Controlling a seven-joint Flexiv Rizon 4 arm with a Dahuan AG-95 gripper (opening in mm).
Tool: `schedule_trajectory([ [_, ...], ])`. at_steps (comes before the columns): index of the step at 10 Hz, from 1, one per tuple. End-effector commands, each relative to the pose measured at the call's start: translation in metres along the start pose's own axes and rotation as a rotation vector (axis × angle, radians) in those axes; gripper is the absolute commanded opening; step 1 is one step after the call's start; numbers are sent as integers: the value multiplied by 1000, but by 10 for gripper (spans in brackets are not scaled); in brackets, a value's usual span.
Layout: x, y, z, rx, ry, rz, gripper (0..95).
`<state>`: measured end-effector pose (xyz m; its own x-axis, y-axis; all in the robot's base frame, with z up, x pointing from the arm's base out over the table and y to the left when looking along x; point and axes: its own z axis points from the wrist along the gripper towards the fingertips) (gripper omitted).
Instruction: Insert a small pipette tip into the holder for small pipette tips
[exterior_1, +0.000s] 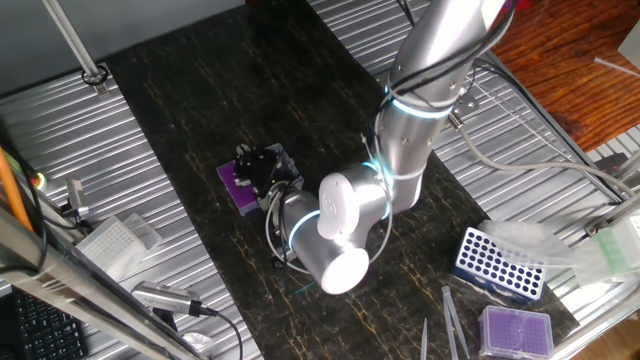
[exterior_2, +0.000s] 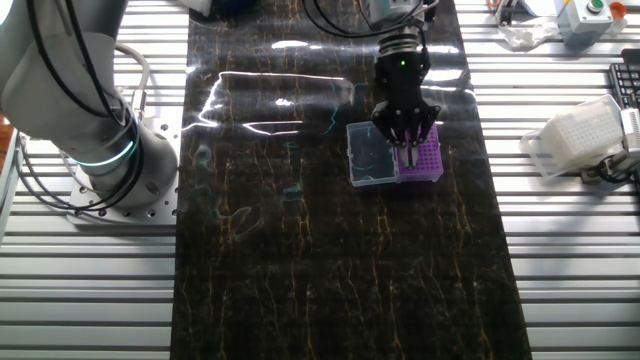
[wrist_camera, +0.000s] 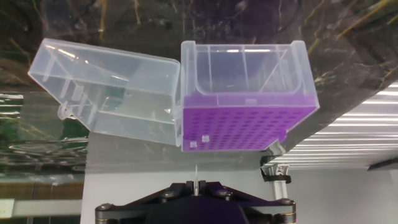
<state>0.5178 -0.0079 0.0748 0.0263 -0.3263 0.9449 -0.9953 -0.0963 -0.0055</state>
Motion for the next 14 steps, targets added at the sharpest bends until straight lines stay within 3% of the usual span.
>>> schedule_trajectory([
  [1, 2, 0, 1, 5, -4, 1, 0],
  [14, -11, -8, -4, 4, 4, 55, 0],
])
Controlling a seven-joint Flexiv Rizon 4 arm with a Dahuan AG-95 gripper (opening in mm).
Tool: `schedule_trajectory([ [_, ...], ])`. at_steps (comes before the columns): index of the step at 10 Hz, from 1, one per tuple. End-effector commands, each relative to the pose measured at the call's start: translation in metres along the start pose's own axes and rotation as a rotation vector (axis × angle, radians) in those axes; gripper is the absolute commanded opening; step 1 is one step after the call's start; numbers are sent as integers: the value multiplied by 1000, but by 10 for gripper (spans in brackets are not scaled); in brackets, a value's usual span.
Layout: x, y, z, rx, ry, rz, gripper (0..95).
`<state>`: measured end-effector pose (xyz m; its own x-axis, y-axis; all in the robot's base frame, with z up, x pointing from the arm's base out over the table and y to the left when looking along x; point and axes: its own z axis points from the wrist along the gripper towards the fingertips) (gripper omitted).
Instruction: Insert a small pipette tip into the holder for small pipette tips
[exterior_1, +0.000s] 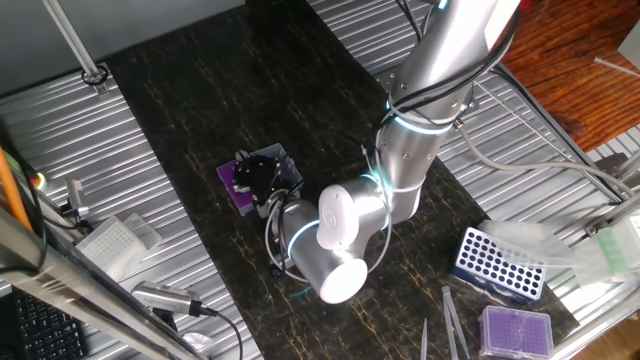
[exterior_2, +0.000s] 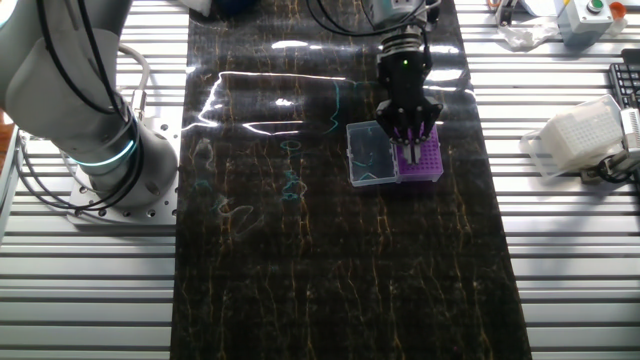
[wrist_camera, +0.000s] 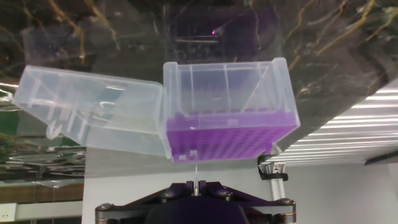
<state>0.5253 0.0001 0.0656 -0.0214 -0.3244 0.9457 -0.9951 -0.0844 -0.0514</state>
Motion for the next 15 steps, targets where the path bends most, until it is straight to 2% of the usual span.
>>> schedule_trajectory([
  [1, 0, -1, 0, 1, 3, 21, 0],
  [5, 2, -6, -1, 1, 3, 57, 0],
  [10, -1, -9, -2, -3, 5, 46, 0],
  [15, -6, -9, -1, -1, 53, -5, 0],
])
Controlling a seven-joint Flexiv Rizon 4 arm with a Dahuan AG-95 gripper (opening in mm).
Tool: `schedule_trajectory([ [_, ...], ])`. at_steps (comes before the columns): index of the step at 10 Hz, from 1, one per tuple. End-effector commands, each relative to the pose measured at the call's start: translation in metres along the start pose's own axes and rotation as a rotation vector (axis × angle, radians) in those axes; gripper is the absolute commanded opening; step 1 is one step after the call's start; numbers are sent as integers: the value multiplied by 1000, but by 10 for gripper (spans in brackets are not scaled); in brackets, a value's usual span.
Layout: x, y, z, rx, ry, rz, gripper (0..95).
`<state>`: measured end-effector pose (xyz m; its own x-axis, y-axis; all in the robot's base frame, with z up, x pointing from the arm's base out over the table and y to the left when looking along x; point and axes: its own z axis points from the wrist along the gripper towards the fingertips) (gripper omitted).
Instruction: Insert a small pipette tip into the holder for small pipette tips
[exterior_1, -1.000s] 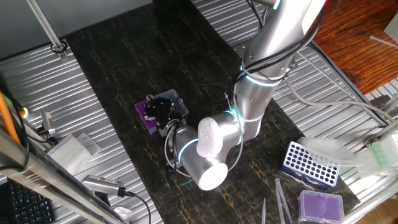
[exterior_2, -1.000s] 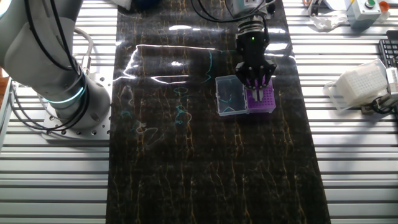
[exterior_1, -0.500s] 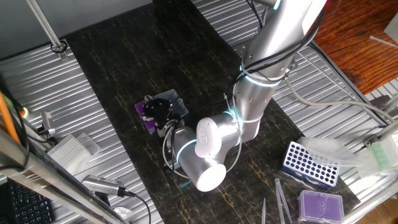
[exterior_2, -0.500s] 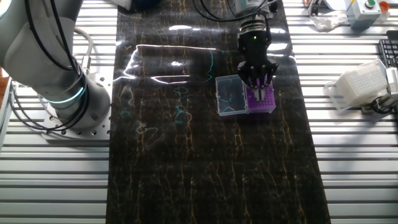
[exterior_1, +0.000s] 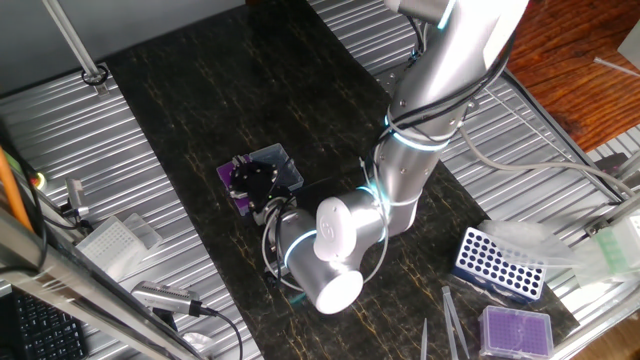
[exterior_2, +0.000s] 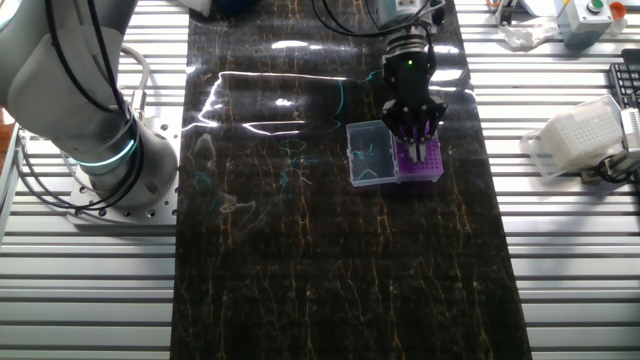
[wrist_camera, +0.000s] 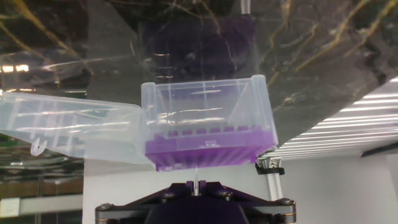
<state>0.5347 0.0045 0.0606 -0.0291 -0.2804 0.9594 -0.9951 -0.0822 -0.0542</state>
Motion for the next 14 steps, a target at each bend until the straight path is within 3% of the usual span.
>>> schedule_trajectory([
  [1, 0, 0, 0, 0, 8, -16, 0],
  [13, -6, -3, -3, 1, 10, -33, 0],
  [14, -5, -3, -4, -1, 10, -37, 380],
])
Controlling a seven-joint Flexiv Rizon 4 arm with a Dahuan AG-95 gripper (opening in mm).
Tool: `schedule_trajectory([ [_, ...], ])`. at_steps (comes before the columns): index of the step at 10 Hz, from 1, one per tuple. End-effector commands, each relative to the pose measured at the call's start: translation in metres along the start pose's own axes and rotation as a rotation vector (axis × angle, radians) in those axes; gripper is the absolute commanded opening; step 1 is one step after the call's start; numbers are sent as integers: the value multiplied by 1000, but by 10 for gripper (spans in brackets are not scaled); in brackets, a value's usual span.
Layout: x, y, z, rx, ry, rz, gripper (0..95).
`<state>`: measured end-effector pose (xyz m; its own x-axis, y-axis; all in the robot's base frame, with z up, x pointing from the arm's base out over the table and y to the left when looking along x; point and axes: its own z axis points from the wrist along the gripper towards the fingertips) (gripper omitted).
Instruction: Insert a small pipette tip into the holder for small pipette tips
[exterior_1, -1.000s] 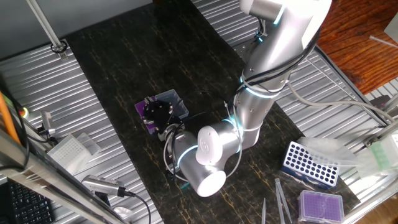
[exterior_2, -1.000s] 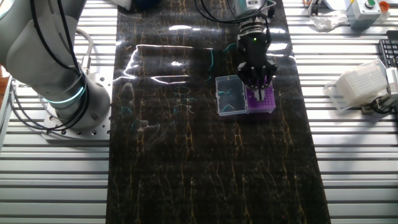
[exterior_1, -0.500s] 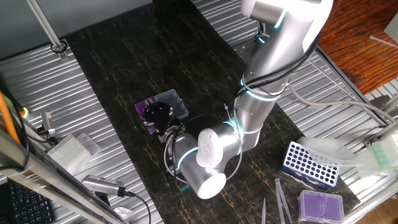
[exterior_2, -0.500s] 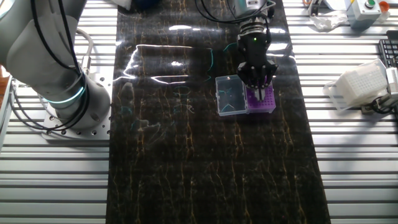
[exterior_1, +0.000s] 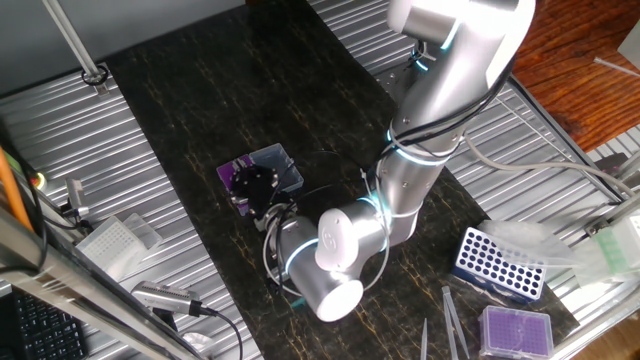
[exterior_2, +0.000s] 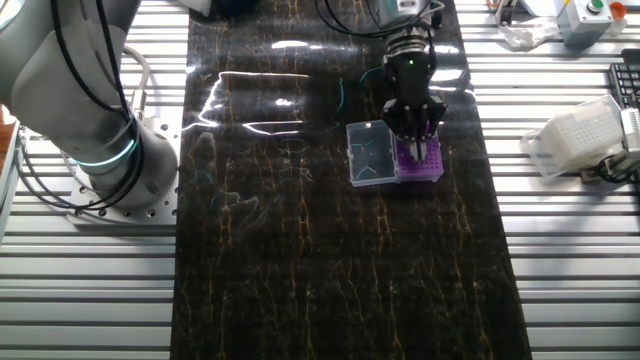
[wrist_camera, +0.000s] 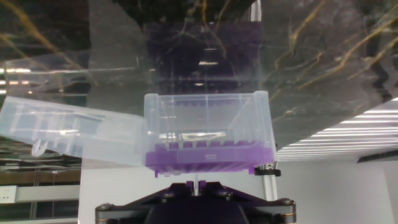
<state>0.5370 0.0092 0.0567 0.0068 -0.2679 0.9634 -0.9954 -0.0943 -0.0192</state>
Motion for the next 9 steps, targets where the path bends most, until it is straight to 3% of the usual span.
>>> schedule_trajectory([
  [1, 0, 0, 0, -4, 0, -6, 380],
  [2, 0, 0, 0, -5, -1, -13, 570],
  [5, 3, -1, -1, -5, -3, -19, 570],
  [8, 32, 3, -10, -10, -133, 99, 0],
  [9, 36, 4, -11, -16, -160, 144, 0],
])
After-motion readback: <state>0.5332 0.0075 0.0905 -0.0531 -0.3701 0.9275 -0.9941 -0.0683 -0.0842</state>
